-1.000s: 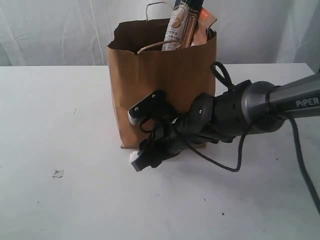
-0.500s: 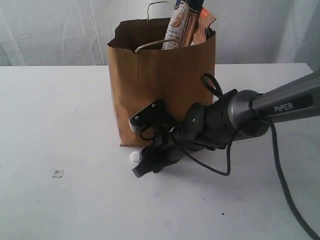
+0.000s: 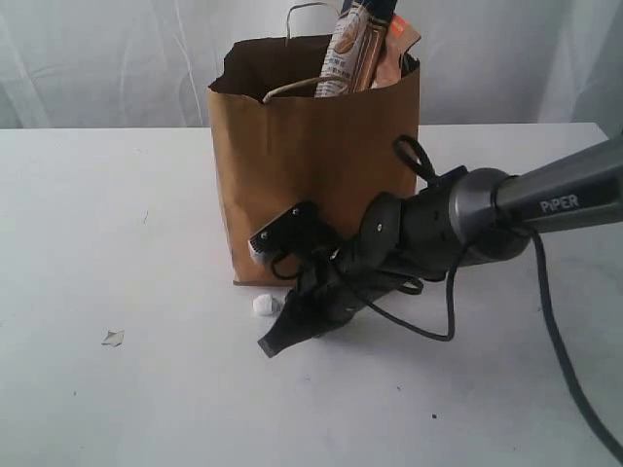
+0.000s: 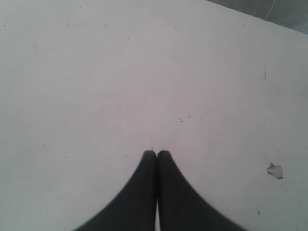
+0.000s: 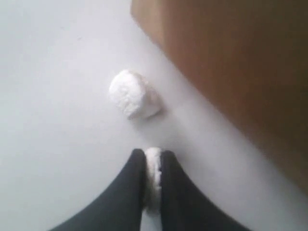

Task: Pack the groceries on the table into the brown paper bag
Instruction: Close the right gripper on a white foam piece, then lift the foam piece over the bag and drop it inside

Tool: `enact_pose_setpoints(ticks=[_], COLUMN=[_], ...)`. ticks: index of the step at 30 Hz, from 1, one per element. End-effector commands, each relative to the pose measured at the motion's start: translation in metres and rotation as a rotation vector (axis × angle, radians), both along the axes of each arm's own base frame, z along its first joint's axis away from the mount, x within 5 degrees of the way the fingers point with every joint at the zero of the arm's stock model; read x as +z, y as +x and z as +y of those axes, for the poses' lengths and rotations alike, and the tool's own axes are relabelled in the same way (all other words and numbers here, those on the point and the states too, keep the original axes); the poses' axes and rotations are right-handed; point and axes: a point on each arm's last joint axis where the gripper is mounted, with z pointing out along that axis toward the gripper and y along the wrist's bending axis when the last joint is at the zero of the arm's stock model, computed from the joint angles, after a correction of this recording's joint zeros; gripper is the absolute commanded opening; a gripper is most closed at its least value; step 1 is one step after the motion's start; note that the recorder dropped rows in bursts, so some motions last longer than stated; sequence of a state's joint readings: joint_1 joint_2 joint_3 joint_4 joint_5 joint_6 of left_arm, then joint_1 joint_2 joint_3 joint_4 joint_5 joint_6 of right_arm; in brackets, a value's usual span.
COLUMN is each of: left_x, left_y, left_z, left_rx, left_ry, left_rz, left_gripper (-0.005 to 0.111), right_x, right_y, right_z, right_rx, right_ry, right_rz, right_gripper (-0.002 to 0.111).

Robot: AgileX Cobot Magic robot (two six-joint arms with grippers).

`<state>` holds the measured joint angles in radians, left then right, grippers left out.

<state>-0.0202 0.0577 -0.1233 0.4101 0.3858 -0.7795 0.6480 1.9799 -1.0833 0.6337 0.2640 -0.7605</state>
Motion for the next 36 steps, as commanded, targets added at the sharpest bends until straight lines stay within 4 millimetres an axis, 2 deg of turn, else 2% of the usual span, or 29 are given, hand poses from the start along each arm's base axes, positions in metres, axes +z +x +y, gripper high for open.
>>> enact_pose_setpoints(ticks=[1,9,14,19,27,29,32,36], left_x=[-0.001,-0.001,-0.001,-0.001,-0.001,-0.001,-0.001,-0.001], left_y=[0.000,0.000,0.000,0.000,0.000,0.000,0.000,0.000], left_z=[0.000,0.000,0.000,0.000,0.000,0.000,0.000,0.000], left_rx=[0.000,0.000,0.000,0.000,0.000,0.000,0.000,0.000], left_ry=[-0.002,-0.002,-0.002,-0.002,-0.002,-0.002,-0.002,-0.002], left_rz=[-0.001,-0.001,-0.001,-0.001,-0.001,-0.001,-0.001,-0.001], left_gripper=[0.000,0.000,0.000,0.000,0.000,0.000,0.000,0.000], right_x=[0.014,0.054,0.084,0.122,0.196,0.216,0.245,0.273], right_y=[-0.013,-0.031,-0.043,-0.051,-0.063,-0.062,-0.048,-0.019], right_z=[-0.002,-0.010,-0.029,-0.055,-0.125,-0.144,-0.171,-0.193], right_rx=[0.007,-0.005,0.002,0.002,-0.067,-0.123,-0.236,-0.374], right_ry=[0.018,0.034,-0.046,-0.027,-0.087,-0.096,-0.108,-0.044], right_rz=[0.127,0.209,0.224,0.220,0.048,-0.051,-0.279,-0.607], right_gripper=[0.000,0.000,0.000,0.000,0.000,0.000,0.000,0.000])
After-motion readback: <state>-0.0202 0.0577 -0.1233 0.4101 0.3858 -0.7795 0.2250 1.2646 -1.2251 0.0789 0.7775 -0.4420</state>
